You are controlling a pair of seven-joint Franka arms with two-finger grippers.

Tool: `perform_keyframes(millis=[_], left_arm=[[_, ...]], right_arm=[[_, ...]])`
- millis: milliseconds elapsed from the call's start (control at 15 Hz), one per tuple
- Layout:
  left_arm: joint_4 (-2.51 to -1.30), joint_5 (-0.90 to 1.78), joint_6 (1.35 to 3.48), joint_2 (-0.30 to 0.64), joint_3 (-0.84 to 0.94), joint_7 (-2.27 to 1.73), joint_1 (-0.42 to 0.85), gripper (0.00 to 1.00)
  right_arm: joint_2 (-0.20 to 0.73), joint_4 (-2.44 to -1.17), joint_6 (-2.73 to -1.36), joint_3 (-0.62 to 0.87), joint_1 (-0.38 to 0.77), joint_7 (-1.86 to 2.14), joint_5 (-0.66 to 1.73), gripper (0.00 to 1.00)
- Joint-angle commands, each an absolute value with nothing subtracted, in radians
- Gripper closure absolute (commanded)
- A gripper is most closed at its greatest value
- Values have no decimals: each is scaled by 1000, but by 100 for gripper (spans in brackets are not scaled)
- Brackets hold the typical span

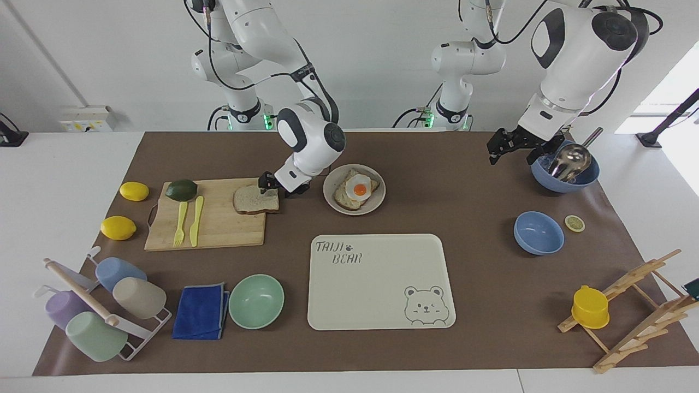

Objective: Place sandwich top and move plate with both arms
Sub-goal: 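Grasp the bread slice on the cutting board with the right gripper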

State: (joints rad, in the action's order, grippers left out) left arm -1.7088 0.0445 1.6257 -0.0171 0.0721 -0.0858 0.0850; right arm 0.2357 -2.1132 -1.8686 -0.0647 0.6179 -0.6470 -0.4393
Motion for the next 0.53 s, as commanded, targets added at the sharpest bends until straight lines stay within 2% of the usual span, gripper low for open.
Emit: perform_keyframes(millis=[0,467], left_arm=[[-1729,58,1634,-40,72,-83,77,0],[-1729,58,1634,-40,72,-83,77,0]], right_arm=[[199,-2158,-1894,-58,609,-672,-463,23],[187,-2189,-1896,-58,606,-686,-492,27]])
